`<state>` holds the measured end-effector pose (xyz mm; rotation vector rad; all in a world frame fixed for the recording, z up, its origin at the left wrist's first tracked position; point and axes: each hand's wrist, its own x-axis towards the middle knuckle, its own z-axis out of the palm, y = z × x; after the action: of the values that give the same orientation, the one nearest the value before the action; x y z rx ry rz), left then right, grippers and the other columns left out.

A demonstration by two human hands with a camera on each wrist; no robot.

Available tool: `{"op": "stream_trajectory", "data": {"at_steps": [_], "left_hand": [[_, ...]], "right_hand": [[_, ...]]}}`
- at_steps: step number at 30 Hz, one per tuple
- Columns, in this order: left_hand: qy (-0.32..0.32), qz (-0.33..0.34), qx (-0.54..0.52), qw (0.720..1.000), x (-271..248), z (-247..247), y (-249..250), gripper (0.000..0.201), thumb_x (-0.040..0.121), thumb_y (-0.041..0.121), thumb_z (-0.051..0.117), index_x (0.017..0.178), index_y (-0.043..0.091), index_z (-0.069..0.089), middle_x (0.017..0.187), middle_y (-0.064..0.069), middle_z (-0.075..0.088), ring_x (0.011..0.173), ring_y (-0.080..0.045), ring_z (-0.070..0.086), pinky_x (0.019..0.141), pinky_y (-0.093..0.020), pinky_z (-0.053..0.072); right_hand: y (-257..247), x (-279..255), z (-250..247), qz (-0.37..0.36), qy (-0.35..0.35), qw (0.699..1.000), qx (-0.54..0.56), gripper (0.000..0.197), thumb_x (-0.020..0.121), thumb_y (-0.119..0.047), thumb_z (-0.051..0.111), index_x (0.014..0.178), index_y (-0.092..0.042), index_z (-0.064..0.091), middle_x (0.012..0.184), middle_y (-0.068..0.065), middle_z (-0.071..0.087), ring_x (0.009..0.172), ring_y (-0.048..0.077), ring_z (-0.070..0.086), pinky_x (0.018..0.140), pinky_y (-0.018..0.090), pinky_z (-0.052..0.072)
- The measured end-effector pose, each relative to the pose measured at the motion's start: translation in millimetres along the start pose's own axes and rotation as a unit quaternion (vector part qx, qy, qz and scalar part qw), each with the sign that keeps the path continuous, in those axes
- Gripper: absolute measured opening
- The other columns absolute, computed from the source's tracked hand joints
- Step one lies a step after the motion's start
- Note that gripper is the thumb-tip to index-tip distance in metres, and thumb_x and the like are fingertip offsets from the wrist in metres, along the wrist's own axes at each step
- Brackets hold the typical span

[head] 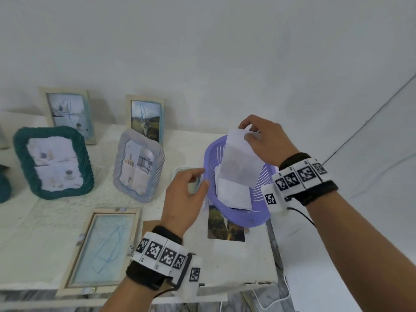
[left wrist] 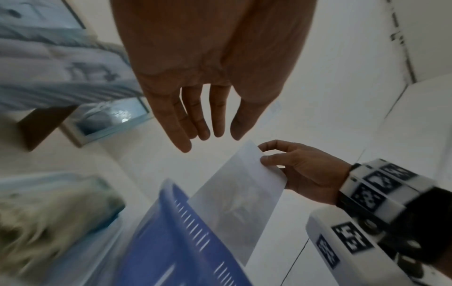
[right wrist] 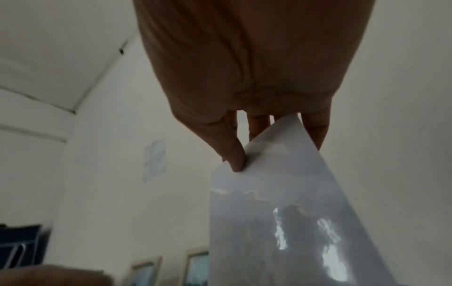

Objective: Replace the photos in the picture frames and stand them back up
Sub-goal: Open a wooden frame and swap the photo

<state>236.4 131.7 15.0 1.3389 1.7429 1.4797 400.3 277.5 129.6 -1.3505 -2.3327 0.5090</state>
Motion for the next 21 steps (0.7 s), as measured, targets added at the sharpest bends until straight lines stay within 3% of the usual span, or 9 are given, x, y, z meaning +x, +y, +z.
{"op": "stream_trajectory", "data": {"at_steps": [4, 8, 10, 12, 13, 15, 17, 19, 21], "left_hand": [[-0.028, 0.023, -0.045, 0.998, 7, -33, 27, 0.031, 0.093, 0.024, 0.064, 0.124, 0.025, 0.061, 0.118, 0.012, 0.062, 0.107, 0.001, 0.057, 0.085, -0.014, 0.05], [-0.064, 0.021, -0.054, 0.996, 7, -75, 28, 0.019, 0.092, 0.019, 0.066, 0.11, 0.025, 0.065, 0.095, 0.014, 0.069, 0.087, 0.002, 0.063, 0.075, -0.011, 0.048], [-0.065, -0.002, -0.063, 0.996, 3, -101, 14, 0.015, 0.092, 0.018, 0.066, 0.106, 0.018, 0.068, 0.095, 0.005, 0.072, 0.088, -0.009, 0.067, 0.08, -0.023, 0.053], [-0.057, -0.042, -0.099, 0.993, -4, -127, -4, 0.015, 0.091, 0.015, 0.066, 0.106, 0.012, 0.069, 0.097, -0.004, 0.074, 0.092, -0.022, 0.069, 0.083, -0.036, 0.056], [-0.05, -0.061, -0.116, 0.99, -8, -140, -13, 0.015, 0.091, 0.013, 0.066, 0.105, 0.011, 0.069, 0.097, -0.006, 0.074, 0.092, -0.023, 0.07, 0.082, -0.038, 0.057], [-0.036, -0.098, -0.142, 0.984, -17, -162, -31, 0.013, 0.09, 0.009, 0.066, 0.101, 0.014, 0.069, 0.093, -0.006, 0.075, 0.089, -0.02, 0.071, 0.075, -0.033, 0.057], [-0.033, -0.14, -0.152, 0.978, -24, -181, -50, 0.012, 0.09, 0.007, 0.066, 0.1, 0.014, 0.068, 0.089, -0.006, 0.075, 0.085, -0.019, 0.071, 0.07, -0.03, 0.057], [-0.048, -0.17, -0.135, 0.975, -31, -197, -71, 0.012, 0.09, 0.01, 0.067, 0.1, 0.014, 0.069, 0.089, -0.007, 0.075, 0.087, -0.023, 0.071, 0.072, -0.035, 0.059], [-0.055, -0.161, -0.079, 0.982, -39, -212, -94, 0.009, 0.089, 0.016, 0.068, 0.098, 0.019, 0.07, 0.089, -0.003, 0.075, 0.089, -0.021, 0.07, 0.074, -0.032, 0.059]], "right_hand": [[-42, -39, -5, -0.066, 0.039, 0.993, 0.085, 0.019, 0.092, -0.01, 0.053, 0.103, -0.023, 0.061, 0.079, -0.002, 0.062, 0.073, 0.007, 0.055, 0.063, 0.011, 0.039], [-81, -64, 23, -0.083, 0.047, 0.981, 0.17, 0.018, 0.092, -0.013, 0.059, 0.107, -0.024, 0.063, 0.086, -0.007, 0.062, 0.08, 0.006, 0.058, 0.068, 0.01, 0.039], [-94, -71, 49, -0.061, 0.077, 0.971, 0.217, 0.024, 0.092, -0.017, 0.062, 0.115, -0.024, 0.059, 0.094, -0.007, 0.063, 0.087, 0.007, 0.059, 0.073, 0.015, 0.045], [-103, -77, 80, 0.009, 0.097, 0.958, 0.269, 0.033, 0.091, -0.022, 0.064, 0.122, -0.028, 0.054, 0.102, -0.003, 0.063, 0.093, 0.011, 0.062, 0.073, 0.022, 0.053], [-108, -82, 97, 0.057, 0.085, 0.948, 0.302, 0.035, 0.091, -0.024, 0.064, 0.123, -0.027, 0.053, 0.103, 0.0, 0.064, 0.091, 0.014, 0.064, 0.071, 0.025, 0.056], [-119, -95, 131, 0.134, 0.011, 0.916, 0.378, 0.03, 0.092, -0.021, 0.064, 0.121, -0.02, 0.055, 0.098, 0.008, 0.066, 0.082, 0.022, 0.067, 0.066, 0.031, 0.058], [-131, -111, 164, 0.16, -0.048, 0.893, 0.418, 0.022, 0.093, -0.014, 0.061, 0.115, -0.013, 0.059, 0.092, 0.015, 0.068, 0.078, 0.029, 0.068, 0.066, 0.041, 0.06], [-140, -126, 193, 0.154, -0.054, 0.899, 0.406, 0.017, 0.093, -0.009, 0.06, 0.109, -0.013, 0.061, 0.087, 0.016, 0.068, 0.078, 0.032, 0.068, 0.066, 0.047, 0.059], [-146, -137, 213, 0.155, -0.046, 0.908, 0.386, 0.016, 0.092, -0.006, 0.059, 0.105, -0.015, 0.062, 0.08, 0.013, 0.068, 0.071, 0.028, 0.066, 0.06, 0.045, 0.057]]}}
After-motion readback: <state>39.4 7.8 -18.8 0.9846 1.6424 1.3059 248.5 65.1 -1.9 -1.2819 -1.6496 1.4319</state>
